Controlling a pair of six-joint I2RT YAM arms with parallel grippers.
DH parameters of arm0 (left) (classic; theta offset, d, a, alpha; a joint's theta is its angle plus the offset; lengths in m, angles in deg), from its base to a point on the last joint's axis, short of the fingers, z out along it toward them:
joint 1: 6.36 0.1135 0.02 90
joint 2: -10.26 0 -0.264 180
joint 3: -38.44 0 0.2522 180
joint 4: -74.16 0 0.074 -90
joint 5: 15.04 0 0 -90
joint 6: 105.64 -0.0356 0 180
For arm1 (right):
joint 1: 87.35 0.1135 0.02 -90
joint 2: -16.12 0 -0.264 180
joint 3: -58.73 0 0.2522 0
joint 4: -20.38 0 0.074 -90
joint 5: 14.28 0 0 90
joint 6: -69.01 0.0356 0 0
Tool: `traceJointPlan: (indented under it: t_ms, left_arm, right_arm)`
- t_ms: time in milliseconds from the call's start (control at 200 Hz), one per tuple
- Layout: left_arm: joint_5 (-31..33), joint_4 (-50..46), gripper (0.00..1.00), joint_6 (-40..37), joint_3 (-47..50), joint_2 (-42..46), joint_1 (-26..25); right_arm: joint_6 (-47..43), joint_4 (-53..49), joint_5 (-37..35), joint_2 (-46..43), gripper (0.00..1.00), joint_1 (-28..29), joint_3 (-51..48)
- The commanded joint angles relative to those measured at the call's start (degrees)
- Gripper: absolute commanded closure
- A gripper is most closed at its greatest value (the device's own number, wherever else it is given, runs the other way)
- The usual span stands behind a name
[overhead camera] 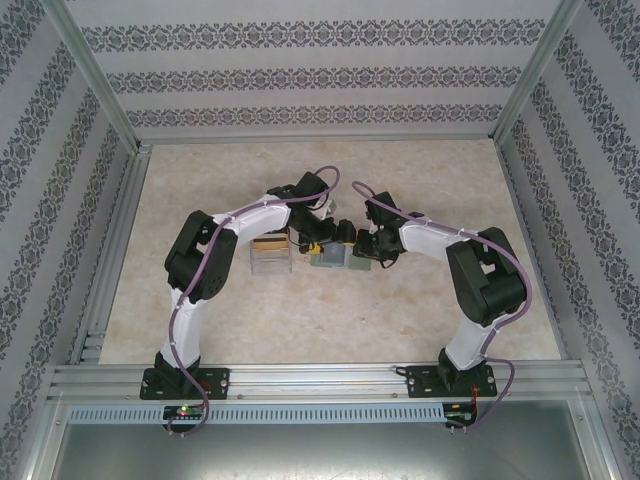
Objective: Take the credit cards out of the card holder
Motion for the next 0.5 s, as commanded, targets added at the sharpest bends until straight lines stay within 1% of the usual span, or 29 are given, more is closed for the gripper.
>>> traceJointPlan:
  t_ms: [0, 170, 495]
  left_arm:
    - [-3.1, 3.1, 0.0, 1.6, 1.6, -1.2, -1.0]
    - [-5.5, 5.3, 0.0, 2.8, 2.0, -1.3, -1.0]
    - [-7.9, 8.7, 0.0, 4.3, 2.8, -0.8, -1.0]
  right_arm:
    - [0.9, -0.2, 0.5, 1.3, 0.68, 0.4, -1.3]
    - [0.9, -0.3, 0.6, 1.3, 0.68, 0.6, -1.3]
    - [1.0, -0.2, 0.6, 1.2, 0.68, 0.7, -1.6]
